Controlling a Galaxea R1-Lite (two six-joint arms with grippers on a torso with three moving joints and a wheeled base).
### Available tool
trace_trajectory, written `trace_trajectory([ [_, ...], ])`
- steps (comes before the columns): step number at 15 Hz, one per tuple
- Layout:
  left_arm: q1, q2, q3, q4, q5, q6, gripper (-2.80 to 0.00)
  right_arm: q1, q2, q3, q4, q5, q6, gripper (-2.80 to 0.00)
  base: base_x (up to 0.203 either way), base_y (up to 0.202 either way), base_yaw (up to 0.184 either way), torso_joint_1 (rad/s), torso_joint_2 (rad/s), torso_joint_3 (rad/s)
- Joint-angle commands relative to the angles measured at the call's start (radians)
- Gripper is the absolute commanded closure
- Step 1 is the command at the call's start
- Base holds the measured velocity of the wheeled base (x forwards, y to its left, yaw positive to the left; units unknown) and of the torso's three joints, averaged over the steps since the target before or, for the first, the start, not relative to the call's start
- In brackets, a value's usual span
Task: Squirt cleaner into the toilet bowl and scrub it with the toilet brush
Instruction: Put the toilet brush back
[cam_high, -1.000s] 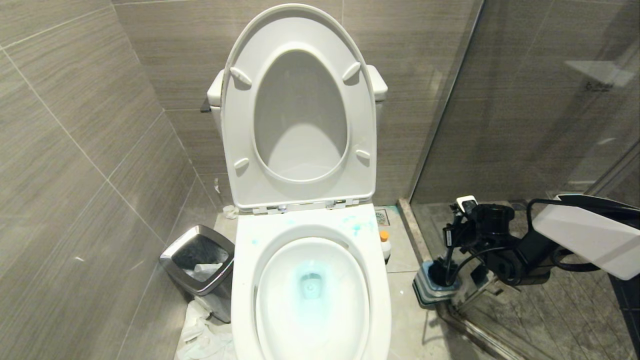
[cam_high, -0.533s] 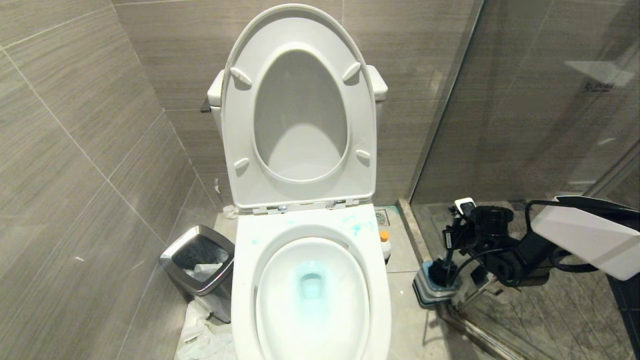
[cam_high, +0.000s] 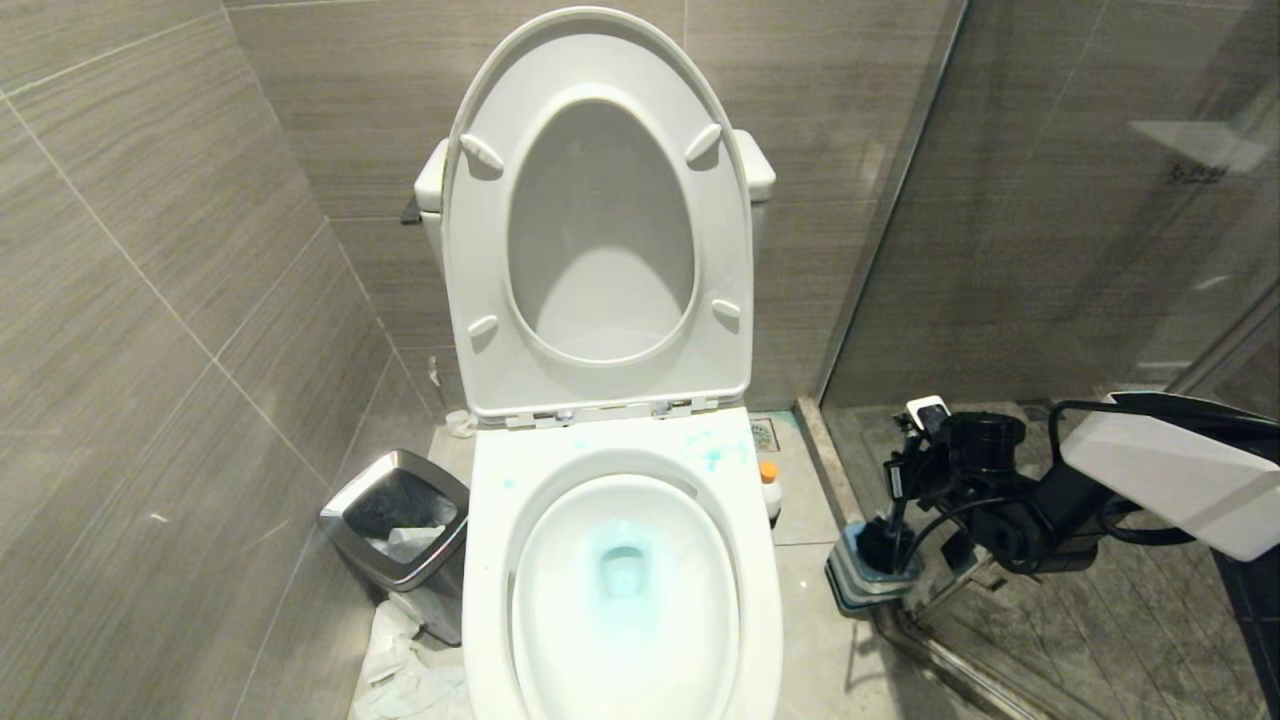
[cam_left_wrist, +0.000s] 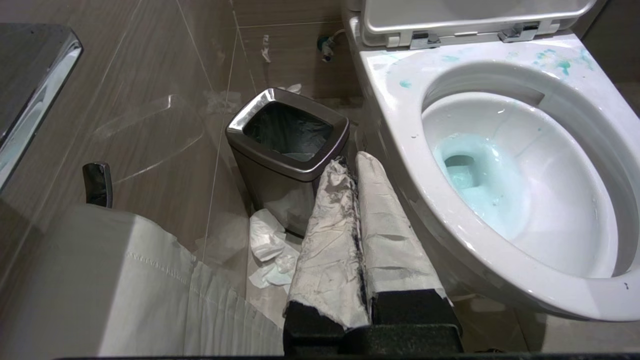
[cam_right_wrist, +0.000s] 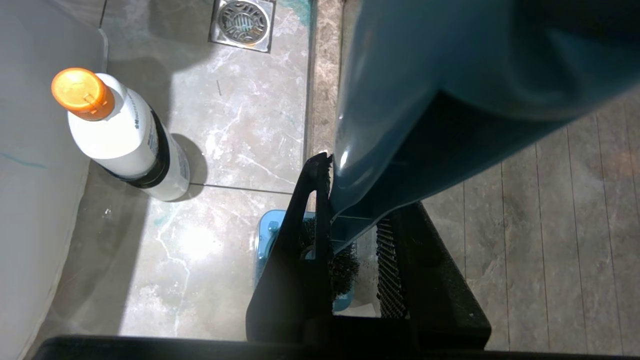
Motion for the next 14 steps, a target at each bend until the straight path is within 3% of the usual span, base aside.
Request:
trace_trajectory([
  [1, -0.001, 0.001, 0.000, 0.000, 0.000, 0.000, 0.00, 0.000, 0.002, 0.003, -0.005, -0.002, -0.002, 0.00, 0.000, 0.000, 0.000, 0.003, 0.00, -0.084],
  [7, 0.001, 0.001, 0.001, 0.000, 0.000, 0.000, 0.00, 0.001, -0.011, 0.011, -0.007, -0.003, -0.029, 0.00, 0.000, 0.000, 0.000, 0.004, 0.00, -0.160],
  [14, 0.000, 0.001, 0.000, 0.000, 0.000, -0.001, 0.00, -0.005, -0.032, 0.114, -0.153, 0.024, -0.123, 0.00, 0.000, 0.000, 0.000, 0.001, 0.00, -0.012],
])
